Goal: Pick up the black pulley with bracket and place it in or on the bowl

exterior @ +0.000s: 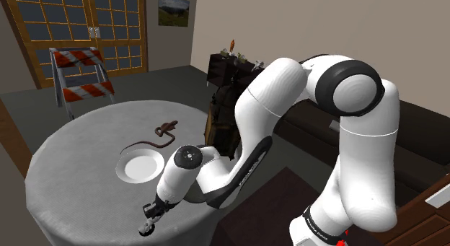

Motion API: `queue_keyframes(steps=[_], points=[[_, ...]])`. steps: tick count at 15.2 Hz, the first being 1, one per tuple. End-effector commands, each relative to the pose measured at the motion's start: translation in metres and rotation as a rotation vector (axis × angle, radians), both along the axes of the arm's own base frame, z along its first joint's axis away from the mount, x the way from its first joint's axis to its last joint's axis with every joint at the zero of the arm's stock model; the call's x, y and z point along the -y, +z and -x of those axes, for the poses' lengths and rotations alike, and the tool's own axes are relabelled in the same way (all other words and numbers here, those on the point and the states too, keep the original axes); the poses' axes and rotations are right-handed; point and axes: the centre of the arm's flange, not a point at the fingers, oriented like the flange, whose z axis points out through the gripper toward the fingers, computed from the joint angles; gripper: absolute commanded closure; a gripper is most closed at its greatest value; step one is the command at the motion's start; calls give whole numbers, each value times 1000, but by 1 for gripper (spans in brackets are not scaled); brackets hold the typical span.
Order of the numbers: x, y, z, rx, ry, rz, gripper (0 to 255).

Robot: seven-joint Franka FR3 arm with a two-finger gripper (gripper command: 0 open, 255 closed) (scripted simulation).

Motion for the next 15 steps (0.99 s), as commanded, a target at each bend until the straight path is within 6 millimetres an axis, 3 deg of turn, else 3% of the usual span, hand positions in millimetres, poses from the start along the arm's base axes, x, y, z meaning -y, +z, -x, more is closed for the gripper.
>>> queue_keyframes(steps=[1, 11, 15], points=[[1, 11, 1, 0, 0, 0, 255], [1, 62, 1, 0, 0, 0, 255], [53, 61, -4, 0, 0, 0, 255]])
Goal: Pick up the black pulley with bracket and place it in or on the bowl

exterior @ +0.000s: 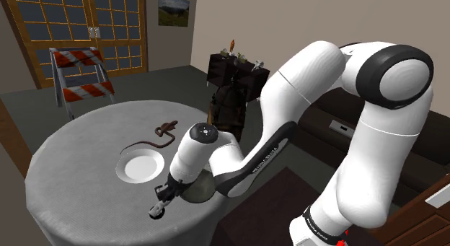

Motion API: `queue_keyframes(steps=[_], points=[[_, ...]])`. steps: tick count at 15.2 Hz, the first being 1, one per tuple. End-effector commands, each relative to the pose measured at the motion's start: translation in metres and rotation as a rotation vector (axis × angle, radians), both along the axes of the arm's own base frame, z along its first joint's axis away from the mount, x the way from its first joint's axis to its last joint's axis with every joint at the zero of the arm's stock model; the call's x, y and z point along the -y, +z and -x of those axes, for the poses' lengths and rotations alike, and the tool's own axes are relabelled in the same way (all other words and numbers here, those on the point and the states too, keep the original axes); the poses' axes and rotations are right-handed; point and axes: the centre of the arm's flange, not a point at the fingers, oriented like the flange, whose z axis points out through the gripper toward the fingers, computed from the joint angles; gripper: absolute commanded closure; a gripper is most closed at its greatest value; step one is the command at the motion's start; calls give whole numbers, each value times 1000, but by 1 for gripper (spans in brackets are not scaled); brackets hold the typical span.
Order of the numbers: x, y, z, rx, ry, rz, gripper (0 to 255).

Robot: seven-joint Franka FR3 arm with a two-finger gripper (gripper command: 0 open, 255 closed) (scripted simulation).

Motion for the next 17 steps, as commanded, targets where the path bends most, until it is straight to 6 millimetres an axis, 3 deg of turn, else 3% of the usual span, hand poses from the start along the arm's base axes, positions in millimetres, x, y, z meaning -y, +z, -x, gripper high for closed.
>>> queue_keyframes(steps=[1, 10, 17], points=[[27, -1, -4, 0, 1, 0, 255], [145, -3, -15, 0, 1, 0, 255], [149, -34, -16, 0, 1, 0, 255]])
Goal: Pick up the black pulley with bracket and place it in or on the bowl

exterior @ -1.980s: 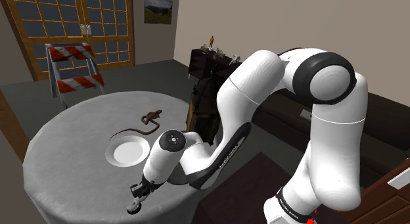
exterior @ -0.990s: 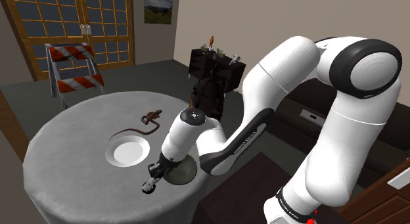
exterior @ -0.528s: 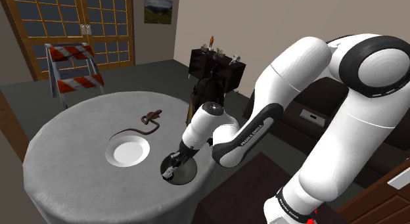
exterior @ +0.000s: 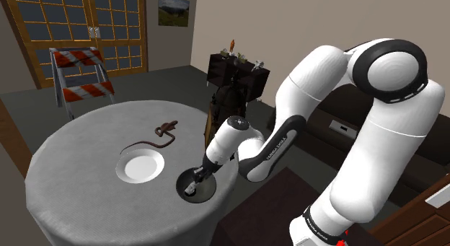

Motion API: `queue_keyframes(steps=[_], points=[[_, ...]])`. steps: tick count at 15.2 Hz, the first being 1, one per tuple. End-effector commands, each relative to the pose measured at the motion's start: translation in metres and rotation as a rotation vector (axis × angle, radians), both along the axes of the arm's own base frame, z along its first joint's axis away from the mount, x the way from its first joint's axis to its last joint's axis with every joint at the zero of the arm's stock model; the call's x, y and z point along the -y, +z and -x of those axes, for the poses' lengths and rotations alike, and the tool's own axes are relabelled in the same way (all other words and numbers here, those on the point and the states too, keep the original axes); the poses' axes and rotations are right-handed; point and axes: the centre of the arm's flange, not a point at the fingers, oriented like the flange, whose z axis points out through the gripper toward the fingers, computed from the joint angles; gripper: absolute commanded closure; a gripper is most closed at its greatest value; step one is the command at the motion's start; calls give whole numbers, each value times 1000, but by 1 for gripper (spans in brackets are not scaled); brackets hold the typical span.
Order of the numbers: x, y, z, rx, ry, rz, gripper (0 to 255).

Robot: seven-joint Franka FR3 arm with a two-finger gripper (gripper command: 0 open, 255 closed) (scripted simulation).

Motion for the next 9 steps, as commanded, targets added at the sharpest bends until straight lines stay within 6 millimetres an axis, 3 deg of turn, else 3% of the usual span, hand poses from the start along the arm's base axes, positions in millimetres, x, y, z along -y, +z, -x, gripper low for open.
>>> queue_keyframes(steps=[1, 6, 9], points=[[0, -10, 1, 0, 2, 1, 255], [0, -40, 1, 0, 2, 1, 255], [0, -40, 1, 0, 2, 1, 255]])
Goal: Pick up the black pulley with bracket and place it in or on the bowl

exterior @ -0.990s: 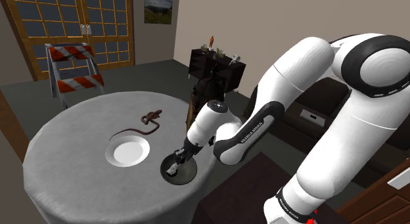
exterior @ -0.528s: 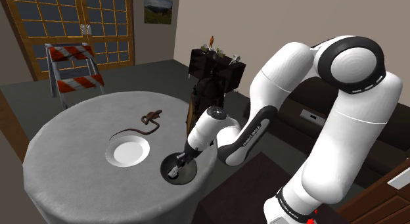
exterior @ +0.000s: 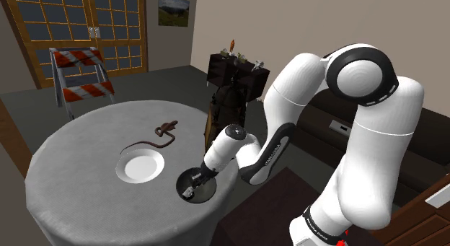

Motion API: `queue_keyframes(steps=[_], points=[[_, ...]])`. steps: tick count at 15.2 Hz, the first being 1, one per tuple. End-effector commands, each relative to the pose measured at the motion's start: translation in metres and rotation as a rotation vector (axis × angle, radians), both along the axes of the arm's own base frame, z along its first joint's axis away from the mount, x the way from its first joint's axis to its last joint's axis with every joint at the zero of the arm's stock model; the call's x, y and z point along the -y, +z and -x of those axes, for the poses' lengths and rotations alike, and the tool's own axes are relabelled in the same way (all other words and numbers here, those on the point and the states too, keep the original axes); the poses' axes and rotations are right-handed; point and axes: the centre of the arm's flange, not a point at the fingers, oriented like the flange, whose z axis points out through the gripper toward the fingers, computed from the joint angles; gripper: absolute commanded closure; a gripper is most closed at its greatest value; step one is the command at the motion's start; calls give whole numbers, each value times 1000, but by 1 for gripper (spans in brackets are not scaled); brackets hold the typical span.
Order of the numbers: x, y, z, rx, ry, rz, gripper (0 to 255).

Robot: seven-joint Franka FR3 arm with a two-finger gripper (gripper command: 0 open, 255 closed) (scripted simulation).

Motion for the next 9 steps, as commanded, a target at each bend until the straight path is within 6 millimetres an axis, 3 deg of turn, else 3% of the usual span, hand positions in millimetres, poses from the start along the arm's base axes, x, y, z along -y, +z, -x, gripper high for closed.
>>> queue_keyframes(steps=[1, 5, 6, 9], points=[[4, -5, 1, -12, -6, 13, 255], [4, -5, 1, -12, -6, 13, 255], [4, -4, 0, -12, -7, 12, 0], [4, -4, 1, -12, -6, 13, 0]])
